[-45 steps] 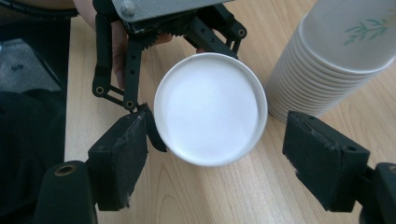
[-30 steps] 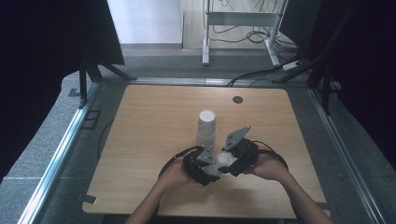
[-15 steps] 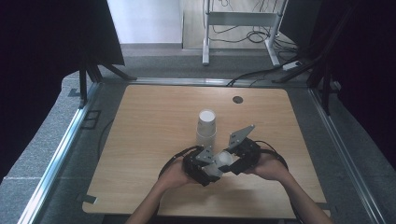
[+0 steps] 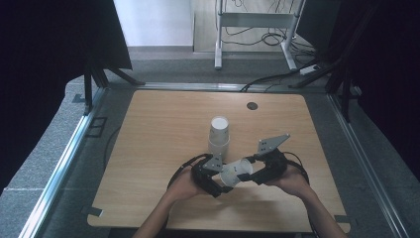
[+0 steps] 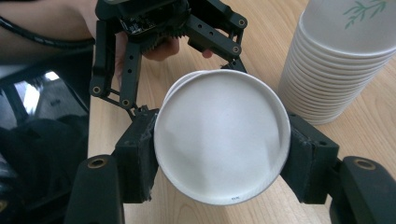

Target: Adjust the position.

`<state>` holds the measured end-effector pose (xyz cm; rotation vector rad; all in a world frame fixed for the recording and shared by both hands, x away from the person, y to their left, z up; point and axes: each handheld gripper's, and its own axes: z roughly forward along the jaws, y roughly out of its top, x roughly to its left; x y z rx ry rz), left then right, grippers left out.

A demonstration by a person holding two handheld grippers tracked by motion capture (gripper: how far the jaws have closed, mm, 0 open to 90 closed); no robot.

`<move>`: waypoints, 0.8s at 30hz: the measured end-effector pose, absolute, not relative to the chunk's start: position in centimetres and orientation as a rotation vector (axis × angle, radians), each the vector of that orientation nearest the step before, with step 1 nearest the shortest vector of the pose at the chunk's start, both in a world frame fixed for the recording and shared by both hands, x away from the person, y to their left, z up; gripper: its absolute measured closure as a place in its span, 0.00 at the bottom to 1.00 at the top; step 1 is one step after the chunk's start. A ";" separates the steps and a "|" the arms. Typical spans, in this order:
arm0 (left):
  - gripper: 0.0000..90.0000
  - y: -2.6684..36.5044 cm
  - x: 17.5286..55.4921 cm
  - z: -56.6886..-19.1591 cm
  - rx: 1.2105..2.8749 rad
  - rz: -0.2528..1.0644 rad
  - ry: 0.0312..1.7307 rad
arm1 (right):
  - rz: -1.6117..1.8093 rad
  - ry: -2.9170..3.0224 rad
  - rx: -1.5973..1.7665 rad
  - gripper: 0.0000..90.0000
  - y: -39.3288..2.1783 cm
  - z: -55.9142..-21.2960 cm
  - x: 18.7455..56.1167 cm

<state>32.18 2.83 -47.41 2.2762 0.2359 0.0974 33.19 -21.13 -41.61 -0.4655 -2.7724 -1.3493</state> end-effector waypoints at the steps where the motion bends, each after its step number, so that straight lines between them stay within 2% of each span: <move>1: 0.19 2.9 32.2 -47.4 2.274 0.098 0.238 | -1.349 -2.772 -0.465 0.40 -21.1 -41.6 33.2; 24: 0.22 3.1 32.2 -47.3 2.240 0.083 0.230 | -1.585 -2.625 -0.469 0.40 -22.5 -44.6 32.7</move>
